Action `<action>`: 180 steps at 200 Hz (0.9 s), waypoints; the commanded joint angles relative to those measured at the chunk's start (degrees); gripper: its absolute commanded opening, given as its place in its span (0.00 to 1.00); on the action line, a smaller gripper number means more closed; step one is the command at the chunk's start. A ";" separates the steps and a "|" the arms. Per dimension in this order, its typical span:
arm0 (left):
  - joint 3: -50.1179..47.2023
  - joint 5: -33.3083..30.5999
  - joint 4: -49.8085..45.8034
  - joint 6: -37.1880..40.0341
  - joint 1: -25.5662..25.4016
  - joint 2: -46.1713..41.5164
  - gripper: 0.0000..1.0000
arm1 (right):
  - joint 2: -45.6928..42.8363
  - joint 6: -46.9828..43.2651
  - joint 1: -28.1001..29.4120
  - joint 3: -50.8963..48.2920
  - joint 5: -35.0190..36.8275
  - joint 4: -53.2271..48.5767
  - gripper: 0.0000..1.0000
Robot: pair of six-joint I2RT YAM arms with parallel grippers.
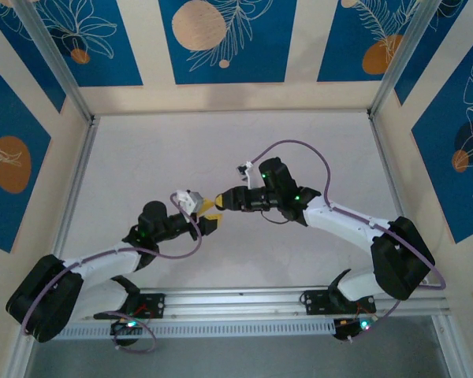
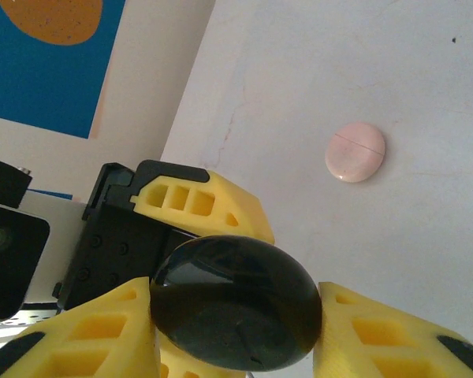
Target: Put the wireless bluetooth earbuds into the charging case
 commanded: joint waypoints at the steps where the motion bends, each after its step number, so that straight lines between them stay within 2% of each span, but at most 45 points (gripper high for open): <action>1: 1.76 1.68 4.69 -0.99 -0.92 0.20 0.53 | -0.96 0.12 0.71 -0.73 -0.75 1.30 0.41; 49: 2.19 0.91 6.69 -2.52 -1.23 1.12 0.52 | -0.81 -0.11 1.41 -0.55 -1.08 1.65 0.41; 89: 2.99 0.80 7.86 -3.71 -1.25 2.78 0.43 | -1.14 -0.68 1.89 -0.52 -1.87 1.62 0.41; 124: 3.00 1.52 9.14 -4.26 -1.23 2.57 0.22 | -1.79 -1.72 1.98 -1.06 -1.26 1.22 0.42; 140: 2.91 2.57 8.79 -4.13 -1.24 2.03 0.16 | -3.39 -3.27 1.73 -1.77 0.19 1.20 0.52; 156: 2.87 3.54 8.31 -4.25 -1.14 1.67 0.15 | -6.52 -6.08 0.93 -3.55 3.07 1.60 0.63; 180: 3.39 6.49 8.76 -4.37 -0.96 2.31 0.12 | -12.44 -11.19 -1.82 -6.98 2.72 4.07 0.66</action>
